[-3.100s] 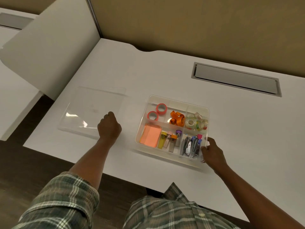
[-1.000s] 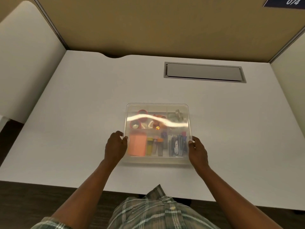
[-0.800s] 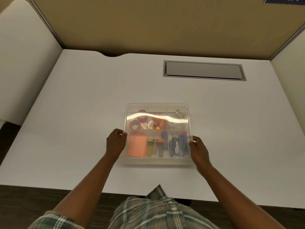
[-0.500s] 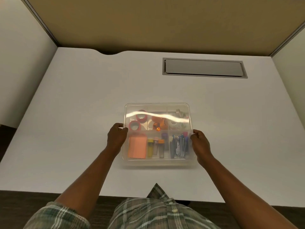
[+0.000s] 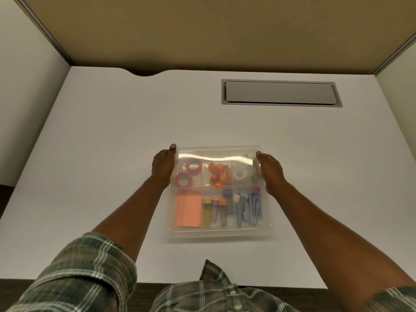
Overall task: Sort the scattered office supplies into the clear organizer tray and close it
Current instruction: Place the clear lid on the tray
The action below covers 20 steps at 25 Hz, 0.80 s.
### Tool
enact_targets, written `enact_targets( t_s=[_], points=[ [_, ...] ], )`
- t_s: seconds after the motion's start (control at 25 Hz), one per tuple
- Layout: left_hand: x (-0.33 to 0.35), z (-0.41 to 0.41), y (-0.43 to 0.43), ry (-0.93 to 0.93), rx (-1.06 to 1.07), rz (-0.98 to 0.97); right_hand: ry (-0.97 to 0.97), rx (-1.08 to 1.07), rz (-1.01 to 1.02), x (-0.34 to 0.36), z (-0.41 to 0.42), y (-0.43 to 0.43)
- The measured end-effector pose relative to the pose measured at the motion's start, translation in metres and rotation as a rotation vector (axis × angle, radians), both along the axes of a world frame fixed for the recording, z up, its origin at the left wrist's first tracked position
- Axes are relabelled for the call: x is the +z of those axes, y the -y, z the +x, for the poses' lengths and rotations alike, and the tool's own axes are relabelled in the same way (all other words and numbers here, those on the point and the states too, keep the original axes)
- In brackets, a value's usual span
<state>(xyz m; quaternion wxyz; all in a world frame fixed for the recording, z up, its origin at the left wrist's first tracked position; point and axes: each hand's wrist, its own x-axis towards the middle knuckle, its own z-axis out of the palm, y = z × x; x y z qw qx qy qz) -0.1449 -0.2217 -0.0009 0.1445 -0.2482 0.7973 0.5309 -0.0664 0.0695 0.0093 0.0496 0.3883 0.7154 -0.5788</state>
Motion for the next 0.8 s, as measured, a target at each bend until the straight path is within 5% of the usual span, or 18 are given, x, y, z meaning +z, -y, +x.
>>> enact_targets(
  t_s=[0.28, 0.8],
  points=[
    [-0.018, -0.008, -0.006, -0.011, 0.052, -0.027, 0.098, -0.054, 0.044, -0.015, -0.040, -0.005],
    [-0.018, 0.000, -0.016, -0.221, 0.096, -0.162, -0.017, 0.006, 0.327, -0.028, -0.035, 0.000]
  ],
)
